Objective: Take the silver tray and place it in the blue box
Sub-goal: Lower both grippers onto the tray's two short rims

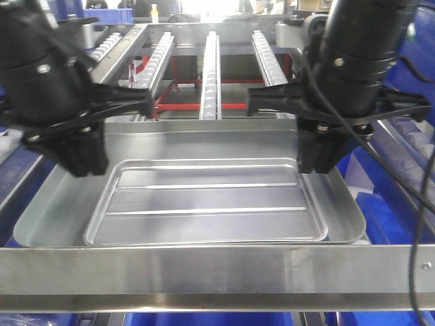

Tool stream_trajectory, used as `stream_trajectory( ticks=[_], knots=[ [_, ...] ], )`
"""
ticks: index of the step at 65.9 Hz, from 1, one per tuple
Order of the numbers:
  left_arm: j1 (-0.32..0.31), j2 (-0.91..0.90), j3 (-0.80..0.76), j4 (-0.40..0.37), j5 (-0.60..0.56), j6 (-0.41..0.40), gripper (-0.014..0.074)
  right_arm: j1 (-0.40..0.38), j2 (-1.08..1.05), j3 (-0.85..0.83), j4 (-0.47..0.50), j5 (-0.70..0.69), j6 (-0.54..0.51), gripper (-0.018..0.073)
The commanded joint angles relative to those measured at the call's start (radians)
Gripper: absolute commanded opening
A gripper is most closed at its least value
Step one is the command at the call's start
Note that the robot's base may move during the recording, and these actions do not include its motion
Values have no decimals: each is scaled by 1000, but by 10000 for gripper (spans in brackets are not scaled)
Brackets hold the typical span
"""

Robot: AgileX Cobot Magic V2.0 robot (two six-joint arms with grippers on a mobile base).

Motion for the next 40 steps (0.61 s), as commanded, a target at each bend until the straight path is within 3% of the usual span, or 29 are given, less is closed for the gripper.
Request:
stream_trajectory(
  ticks=[1, 11, 21, 40],
  knots=[
    [-6, -14, -63, 10, -16, -13, -6, 0, -24, -39, -9, -19, -13, 57],
    [-8, 5, -68, -35, 13, -13, -6, 0, -13, -39, -9, 5, -13, 57],
    [-23, 5, -68, -12, 29, -11, -6, 1, -13, -37, -8, 65, -12, 57],
    [-56, 5, -63, -33, 22, -8, -6, 4, -13, -27, 10, 58, -12, 57]
  ],
)
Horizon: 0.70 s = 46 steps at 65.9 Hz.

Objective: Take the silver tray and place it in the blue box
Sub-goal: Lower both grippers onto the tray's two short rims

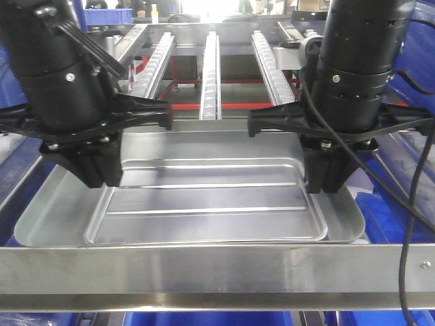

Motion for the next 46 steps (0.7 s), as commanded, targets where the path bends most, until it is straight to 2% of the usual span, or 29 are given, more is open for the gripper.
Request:
stream_trajectory(
  ticks=[1, 42, 46],
  knots=[
    [-9, -39, -27, -3, -29, -8, -6, -1, -41, -22, -4, -22, -8, 57],
    [-9, -39, -27, 8, 46, -8, -6, -1, -41, -22, -1, -5, -8, 60],
    [-9, -39, -27, 12, 46, -8, 16, -1, -41, -22, 4, 2, -8, 61]
  ],
)
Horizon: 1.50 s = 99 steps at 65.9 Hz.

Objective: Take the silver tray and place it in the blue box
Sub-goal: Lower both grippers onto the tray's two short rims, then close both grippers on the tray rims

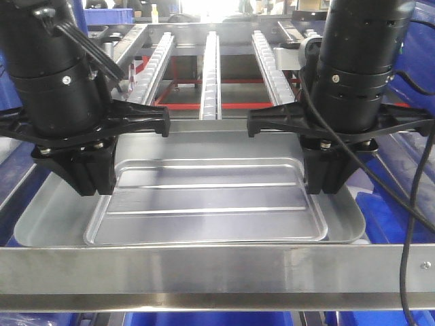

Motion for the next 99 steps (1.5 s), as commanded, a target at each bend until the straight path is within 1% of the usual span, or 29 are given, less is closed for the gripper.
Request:
stream_trajectory(
  ticks=[1, 5, 10, 15, 18, 19, 24, 28, 41, 53, 68, 82, 99],
  knots=[
    [-7, -39, -27, 17, -11, -8, 30, -1, -41, -22, 0, -1, -8, 60],
    [-7, -39, -27, 17, -24, -8, 118, -1, -41, -22, 1, 4, -10, 60],
    [-7, -39, -27, 17, -30, -12, 261, -1, -41, -22, 1, 2, -23, 60],
    [-2, -39, -27, 17, -30, -12, 320, -1, -41, -22, 1, -12, -42, 77],
    [5, -38, -27, 20, -32, -12, 316, -1, -41, -22, 1, -23, -46, 127],
    [7, -38, -27, 18, -34, -12, 315, -1, -41, -22, 1, -28, -46, 165],
    [19, -36, -27, 18, -34, -12, 315, -1, -41, -22, 1, -41, -45, 261],
    [26, -24, -27, 13, -27, -12, 316, -1, -41, -22, 1, -45, -45, 302],
    [26, 3, -27, 13, -43, -12, 316, -1, -25, -22, 1, -76, -44, 302],
    [26, 24, -27, 13, -52, -12, 316, -1, 11, -22, 16, -69, -44, 302],
    [26, 43, -27, 13, -62, -12, 316, -1, 18, -29, 15, -95, -44, 302],
    [28, 45, -27, 13, -87, -12, 316, -1, 24, -29, 15, -96, -44, 302],
    [28, 45, -27, 13, -89, -12, 315, -1, 29, -29, 16, -93, -44, 302]
  ],
)
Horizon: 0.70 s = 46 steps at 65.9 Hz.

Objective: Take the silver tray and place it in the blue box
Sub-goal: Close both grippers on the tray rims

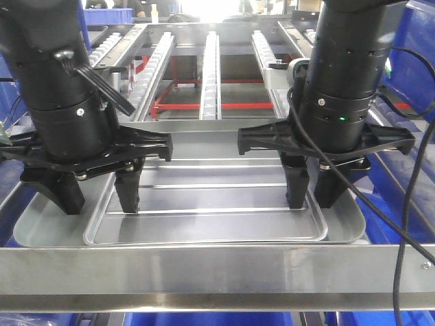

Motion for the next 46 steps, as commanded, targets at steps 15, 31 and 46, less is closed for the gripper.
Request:
stream_trajectory(
  ticks=[15, 31, 46],
  knots=[
    [2, -43, -27, 9, -27, -12, 311, -1, -38, -29, -7, -25, -10, 302],
    [2, -43, -27, 9, -27, -12, 163, -1, -38, -29, -7, -24, -10, 302],
    [2, -43, -27, 9, -21, -12, -10, -1, -38, -29, -7, -20, -10, 299]
  ],
)
